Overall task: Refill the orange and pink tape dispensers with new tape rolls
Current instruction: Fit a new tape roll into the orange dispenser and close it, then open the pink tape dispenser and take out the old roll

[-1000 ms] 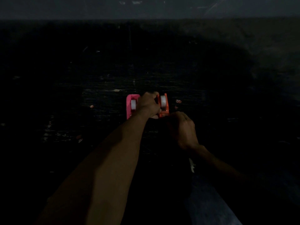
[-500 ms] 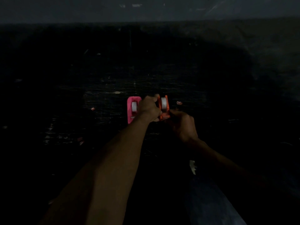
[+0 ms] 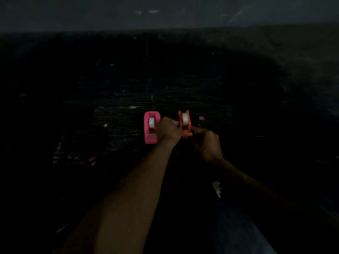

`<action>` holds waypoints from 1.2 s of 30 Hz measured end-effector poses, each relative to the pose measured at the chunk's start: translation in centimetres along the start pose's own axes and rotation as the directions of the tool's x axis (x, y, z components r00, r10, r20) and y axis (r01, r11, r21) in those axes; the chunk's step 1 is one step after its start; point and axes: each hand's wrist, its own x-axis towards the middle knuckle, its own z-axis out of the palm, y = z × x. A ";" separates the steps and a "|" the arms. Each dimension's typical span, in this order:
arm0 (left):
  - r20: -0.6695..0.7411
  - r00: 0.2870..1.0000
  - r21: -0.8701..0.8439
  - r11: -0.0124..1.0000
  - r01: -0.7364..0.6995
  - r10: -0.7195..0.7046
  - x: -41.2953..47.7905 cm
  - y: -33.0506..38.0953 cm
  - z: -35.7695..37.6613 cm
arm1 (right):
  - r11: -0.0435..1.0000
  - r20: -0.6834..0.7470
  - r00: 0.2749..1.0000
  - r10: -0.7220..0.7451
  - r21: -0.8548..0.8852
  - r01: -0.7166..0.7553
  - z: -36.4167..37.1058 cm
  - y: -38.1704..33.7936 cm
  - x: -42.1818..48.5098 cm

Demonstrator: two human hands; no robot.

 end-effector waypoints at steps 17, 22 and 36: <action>-0.052 0.995 0.161 0.984 -0.073 0.083 -1.7 1.1 -2.2 | 0.975 0.025 0.980 0.198 -0.111 -0.194 -1.3 -0.5 -0.1; -0.174 0.975 0.189 0.977 -0.101 0.135 -3.4 2.1 -7.1 | 0.968 -0.052 0.984 0.169 -0.180 -0.175 -4.2 -3.5 -0.6; -0.122 0.990 0.210 0.977 -0.044 0.071 -2.3 -1.7 -12.9 | 0.981 0.160 0.981 0.108 -0.179 -0.079 0.8 -10.0 2.1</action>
